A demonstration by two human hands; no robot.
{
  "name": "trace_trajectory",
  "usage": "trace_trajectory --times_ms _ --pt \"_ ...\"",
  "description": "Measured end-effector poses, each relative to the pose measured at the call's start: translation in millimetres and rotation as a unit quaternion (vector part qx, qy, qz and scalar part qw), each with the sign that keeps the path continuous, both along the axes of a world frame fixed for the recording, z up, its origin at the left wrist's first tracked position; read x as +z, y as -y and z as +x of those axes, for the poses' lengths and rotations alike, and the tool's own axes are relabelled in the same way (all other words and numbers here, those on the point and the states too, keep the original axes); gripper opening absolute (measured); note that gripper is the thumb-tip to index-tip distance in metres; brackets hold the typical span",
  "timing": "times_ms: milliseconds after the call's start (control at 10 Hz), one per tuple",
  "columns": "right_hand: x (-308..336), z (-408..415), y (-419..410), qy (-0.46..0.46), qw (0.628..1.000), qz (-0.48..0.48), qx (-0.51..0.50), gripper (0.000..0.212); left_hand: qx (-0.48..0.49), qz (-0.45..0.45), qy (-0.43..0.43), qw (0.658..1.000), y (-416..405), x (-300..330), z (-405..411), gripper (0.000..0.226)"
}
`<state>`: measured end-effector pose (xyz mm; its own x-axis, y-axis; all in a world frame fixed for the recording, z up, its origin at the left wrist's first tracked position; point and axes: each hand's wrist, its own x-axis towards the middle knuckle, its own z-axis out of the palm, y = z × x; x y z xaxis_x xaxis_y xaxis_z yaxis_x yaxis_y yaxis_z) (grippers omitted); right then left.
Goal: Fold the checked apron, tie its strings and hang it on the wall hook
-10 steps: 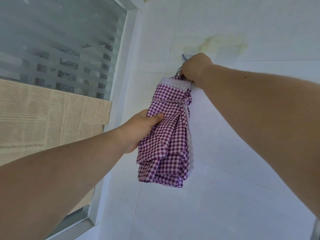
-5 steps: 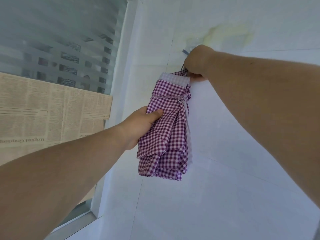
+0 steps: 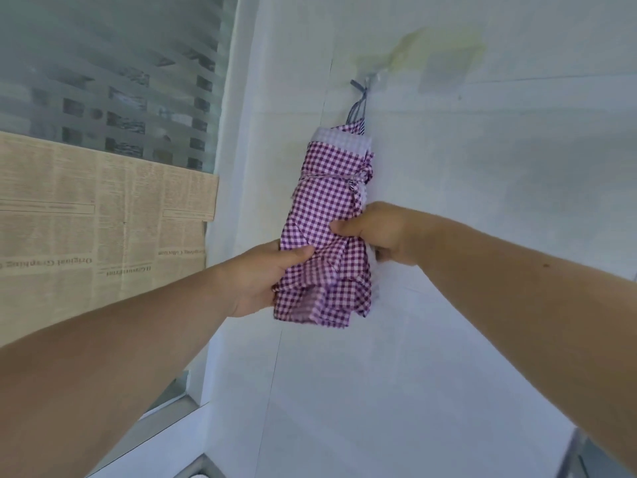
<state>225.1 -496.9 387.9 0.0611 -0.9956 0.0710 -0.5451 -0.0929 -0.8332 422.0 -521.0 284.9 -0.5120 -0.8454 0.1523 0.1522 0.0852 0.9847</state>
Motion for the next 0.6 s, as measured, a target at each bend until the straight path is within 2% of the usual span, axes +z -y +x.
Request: trace_trajectory --times_ms 100,200,300,500,600 --pt "-14 1 0 0.030 0.997 -0.071 -0.023 0.057 0.040 -0.017 -0.009 0.999 -2 -2 -2 0.046" --pt "-33 2 -8 0.047 0.996 -0.067 -0.039 0.071 0.069 -0.025 0.018 0.997 -7 -6 -4 0.048" --pt "-28 0 -22 0.056 0.998 -0.036 -0.024 0.075 0.097 -0.016 0.065 0.993 -12 0 0 0.056" --pt "-25 -18 -54 0.012 0.996 -0.028 -0.088 0.089 0.148 -0.041 0.187 0.970 -27 4 0 0.077" --pt "-24 -30 -74 -0.021 0.989 -0.060 -0.130 0.061 0.202 -0.059 0.204 0.956 -40 8 -5 0.076"
